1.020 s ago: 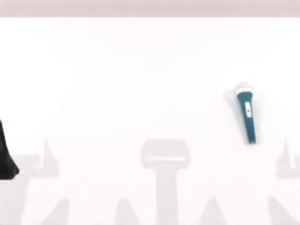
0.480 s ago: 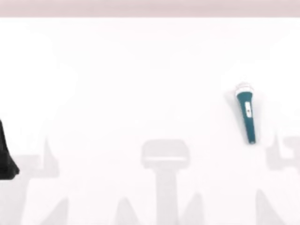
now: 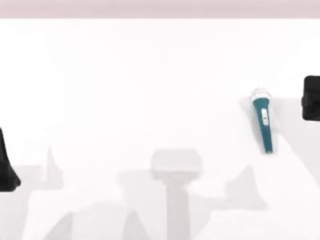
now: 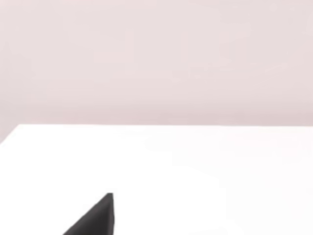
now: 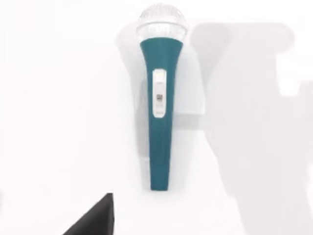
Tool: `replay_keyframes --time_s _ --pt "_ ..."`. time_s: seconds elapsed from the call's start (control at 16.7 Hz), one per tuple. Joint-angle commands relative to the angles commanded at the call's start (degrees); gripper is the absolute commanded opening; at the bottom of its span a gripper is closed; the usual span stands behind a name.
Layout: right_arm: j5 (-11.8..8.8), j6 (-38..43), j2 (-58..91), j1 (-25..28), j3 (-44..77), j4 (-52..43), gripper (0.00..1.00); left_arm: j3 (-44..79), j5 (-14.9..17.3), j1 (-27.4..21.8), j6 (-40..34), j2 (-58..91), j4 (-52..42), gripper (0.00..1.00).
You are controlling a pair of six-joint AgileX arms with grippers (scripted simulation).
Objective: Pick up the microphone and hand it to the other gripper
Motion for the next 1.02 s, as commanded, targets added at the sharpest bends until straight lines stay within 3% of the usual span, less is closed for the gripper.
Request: replay_keyframes --time_s 0.48,1.02 --pt "0.6 6.7 35.6 6.1 26.3 -17.5 1.00 0.0 0.0 0.0 0.0 0.0 0.0 1.00" --pt "1.1 7.8 41.6 6.9 30.3 -21.5 1.00 0.0 0.0 0.0 0.0 0.0 0.0 1.00"
